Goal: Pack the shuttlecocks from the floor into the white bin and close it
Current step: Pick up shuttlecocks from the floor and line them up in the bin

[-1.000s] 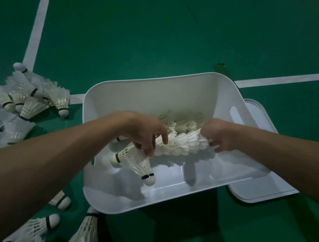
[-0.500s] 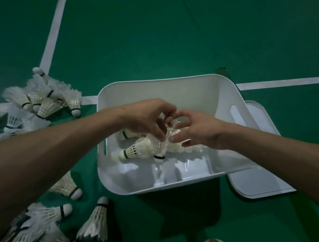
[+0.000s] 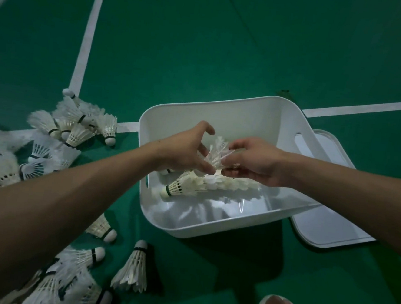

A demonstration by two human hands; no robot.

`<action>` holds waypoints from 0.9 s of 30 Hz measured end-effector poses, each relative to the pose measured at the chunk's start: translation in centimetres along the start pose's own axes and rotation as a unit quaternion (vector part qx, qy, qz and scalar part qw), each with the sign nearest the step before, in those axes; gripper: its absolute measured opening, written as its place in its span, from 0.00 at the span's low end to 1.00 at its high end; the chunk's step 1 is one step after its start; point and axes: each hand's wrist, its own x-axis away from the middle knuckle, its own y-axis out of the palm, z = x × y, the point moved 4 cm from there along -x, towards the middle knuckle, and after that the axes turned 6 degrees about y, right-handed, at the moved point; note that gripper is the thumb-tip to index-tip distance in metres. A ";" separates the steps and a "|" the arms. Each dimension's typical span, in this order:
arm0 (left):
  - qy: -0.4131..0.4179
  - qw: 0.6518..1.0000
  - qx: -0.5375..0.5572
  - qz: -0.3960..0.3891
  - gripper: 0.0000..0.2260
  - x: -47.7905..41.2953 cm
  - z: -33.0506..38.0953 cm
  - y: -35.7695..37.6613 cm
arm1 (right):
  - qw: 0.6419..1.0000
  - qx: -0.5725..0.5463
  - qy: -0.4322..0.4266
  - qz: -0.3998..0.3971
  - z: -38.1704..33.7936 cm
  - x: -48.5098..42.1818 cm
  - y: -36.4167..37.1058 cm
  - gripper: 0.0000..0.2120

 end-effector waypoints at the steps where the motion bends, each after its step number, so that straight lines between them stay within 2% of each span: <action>1: -0.002 1.000 0.016 0.005 0.36 0.2 -0.1 0.2 | 1.000 -0.010 0.000 -0.007 0.0 -0.1 0.1 0.08; 3: 0.013 0.999 -0.012 0.033 0.32 0.5 -0.1 0.0 | 1.000 0.004 -0.001 -0.019 0.0 -0.1 0.4 0.10; 5: 0.023 0.997 -0.051 0.045 0.28 0.7 0.0 -0.5 | 0.993 0.113 -0.030 -0.005 -0.1 0.1 0.4 0.12; 7: 0.033 0.996 -0.077 0.030 0.27 0.9 0.1 -0.8 | 0.977 0.196 -0.076 0.035 -0.8 0.5 0.4 0.13; 9: 0.049 0.993 -0.103 0.012 0.27 1.1 0.1 -0.9 | 0.973 0.197 -0.103 0.054 -1.5 0.6 0.4 0.13; 12: 0.067 0.987 -0.144 -0.009 0.26 1.5 0.1 -0.9 | 0.982 0.170 -0.074 0.025 -1.4 0.6 1.1 0.12; 14: 0.093 0.977 -0.191 -0.002 0.24 2.2 0.3 -1.8 | 0.980 0.193 -0.053 0.013 -0.9 0.4 1.8 0.13; 17: 0.156 0.951 -0.260 0.065 0.19 3.8 0.6 -4.3 | 0.971 0.239 -0.025 0.012 0.2 -0.1 3.1 0.17; 19: 0.174 0.942 -0.271 0.094 0.19 4.9 -0.2 -5.6 | 0.963 0.270 -0.011 0.010 0.9 -0.6 4.0 0.16; 22: 0.181 0.938 -0.273 0.113 0.20 6.0 -2.5 -6.5 | 0.957 0.289 0.005 0.007 1.7 -1.7 5.3 0.13; 27: 0.176 0.944 -0.241 0.138 0.32 7.4 -5.5 -6.5 | 0.953 0.299 0.049 -0.011 3.7 -3.3 6.9 0.12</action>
